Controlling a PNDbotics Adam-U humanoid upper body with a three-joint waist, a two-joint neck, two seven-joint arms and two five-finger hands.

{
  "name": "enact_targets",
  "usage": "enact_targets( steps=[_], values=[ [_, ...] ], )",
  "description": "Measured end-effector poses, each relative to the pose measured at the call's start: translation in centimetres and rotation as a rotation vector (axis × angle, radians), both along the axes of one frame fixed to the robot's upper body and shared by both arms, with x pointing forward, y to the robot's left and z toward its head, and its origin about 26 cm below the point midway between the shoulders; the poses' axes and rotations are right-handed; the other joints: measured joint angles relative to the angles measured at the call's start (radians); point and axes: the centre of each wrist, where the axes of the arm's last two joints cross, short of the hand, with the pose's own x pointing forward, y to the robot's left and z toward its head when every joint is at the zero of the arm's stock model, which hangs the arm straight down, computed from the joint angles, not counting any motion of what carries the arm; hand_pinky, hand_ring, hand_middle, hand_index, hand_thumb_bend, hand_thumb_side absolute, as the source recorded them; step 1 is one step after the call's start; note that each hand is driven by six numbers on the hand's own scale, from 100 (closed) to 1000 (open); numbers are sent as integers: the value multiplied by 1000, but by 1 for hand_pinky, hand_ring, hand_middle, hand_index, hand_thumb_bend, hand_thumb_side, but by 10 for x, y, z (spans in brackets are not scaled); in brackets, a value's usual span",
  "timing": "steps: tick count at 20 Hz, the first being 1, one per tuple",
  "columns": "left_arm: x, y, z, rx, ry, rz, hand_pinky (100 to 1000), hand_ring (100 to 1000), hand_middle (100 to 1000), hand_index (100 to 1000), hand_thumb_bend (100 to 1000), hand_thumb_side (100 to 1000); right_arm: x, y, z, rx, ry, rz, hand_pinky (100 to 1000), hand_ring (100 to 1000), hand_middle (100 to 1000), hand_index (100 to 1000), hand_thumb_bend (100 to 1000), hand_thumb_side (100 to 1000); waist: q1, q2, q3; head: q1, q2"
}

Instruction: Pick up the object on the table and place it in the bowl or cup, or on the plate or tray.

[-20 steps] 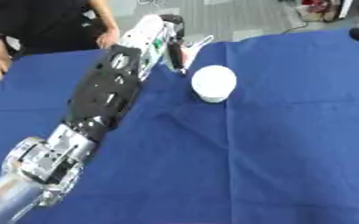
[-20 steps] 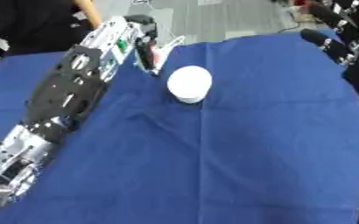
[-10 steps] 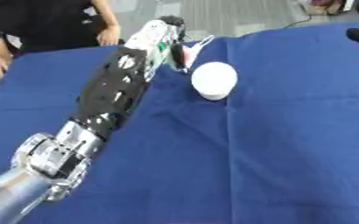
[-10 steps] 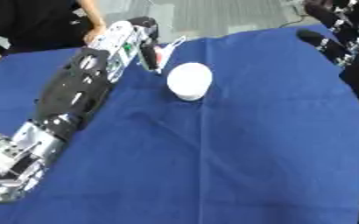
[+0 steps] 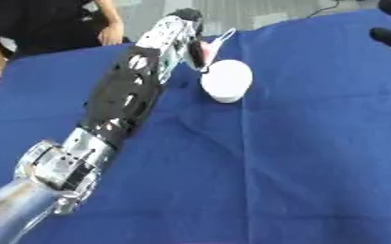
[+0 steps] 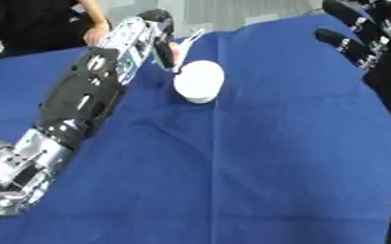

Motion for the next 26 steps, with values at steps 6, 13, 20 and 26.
enact_targets(
  steps=[6, 13, 20, 26],
  values=[
    [-1, -4, 5, 5, -4, -24, 100, 100, 100, 126, 547, 100, 0, 0, 0, 6, 1, 6, 908, 1000, 1000, 1000, 742, 1000, 2, -5, -4, 0, 0],
    [-1, -11, 2, -13, 4, -43, 100, 100, 100, 125, 548, 100, 0, 0, 0, 8, 1, 9, 907, 1000, 1000, 1000, 743, 1000, 8, -5, -14, 0, 0],
    [-2, -15, -1, -27, 9, -50, 100, 100, 100, 124, 567, 100, 0, 2, 2, 17, -5, 19, 907, 1000, 1000, 1000, 741, 1000, 11, -5, -19, -1, 0],
    [-2, -18, -5, -39, 11, -60, 100, 100, 100, 256, 755, 312, 0, 3, 2, 17, -5, 19, 907, 1000, 1000, 1000, 743, 1000, 11, -3, -19, -2, 0]
  ],
)
